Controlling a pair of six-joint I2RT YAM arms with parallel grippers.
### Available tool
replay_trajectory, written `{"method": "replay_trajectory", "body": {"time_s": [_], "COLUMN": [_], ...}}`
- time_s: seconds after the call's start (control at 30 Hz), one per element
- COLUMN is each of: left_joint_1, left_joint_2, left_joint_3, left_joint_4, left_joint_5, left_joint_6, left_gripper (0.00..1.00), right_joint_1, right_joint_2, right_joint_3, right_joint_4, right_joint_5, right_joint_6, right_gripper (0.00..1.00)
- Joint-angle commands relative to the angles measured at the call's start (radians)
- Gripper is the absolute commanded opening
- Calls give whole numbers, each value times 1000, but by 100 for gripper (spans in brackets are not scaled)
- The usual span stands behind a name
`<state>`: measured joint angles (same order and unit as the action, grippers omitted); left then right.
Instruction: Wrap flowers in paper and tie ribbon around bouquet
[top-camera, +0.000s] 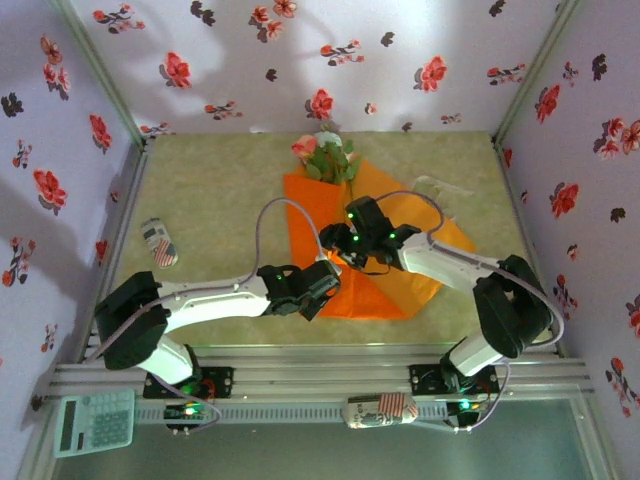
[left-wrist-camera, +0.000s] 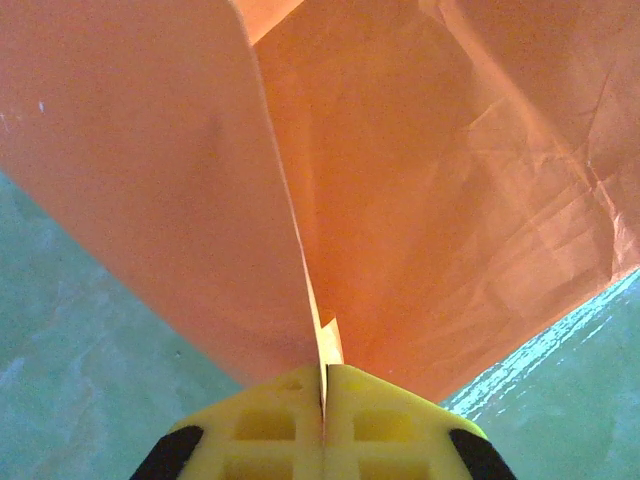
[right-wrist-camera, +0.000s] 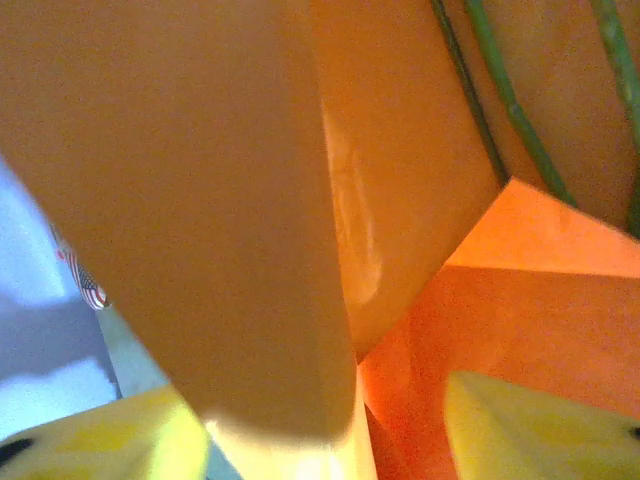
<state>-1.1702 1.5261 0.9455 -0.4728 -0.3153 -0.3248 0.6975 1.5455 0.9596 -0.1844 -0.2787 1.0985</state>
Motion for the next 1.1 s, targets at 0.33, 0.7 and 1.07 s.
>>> {"method": "replay_trajectory", "body": {"time_s": [0.33,0.7,1.07], "left_joint_1": [-16,182,296], "left_joint_2": [-69,-220,-167], "left_joint_3": [72,-76,-254], "left_joint_4": [-102,-28,292], "left_joint_5": [-48,348,554], "left_joint_6": [-97,-507,-639], "left_gripper": [42,65,65], "right_joint_1": [-16,-85,-113], "right_joint_2": [-33,-14,11], "right_joint_3": [11,-63,-91], "right_joint_4": [-242,-151,-96], "right_joint_5": [128,48,-25], "right_joint_6": [-104,-124,-115], "right_gripper": [0,0,0]}}
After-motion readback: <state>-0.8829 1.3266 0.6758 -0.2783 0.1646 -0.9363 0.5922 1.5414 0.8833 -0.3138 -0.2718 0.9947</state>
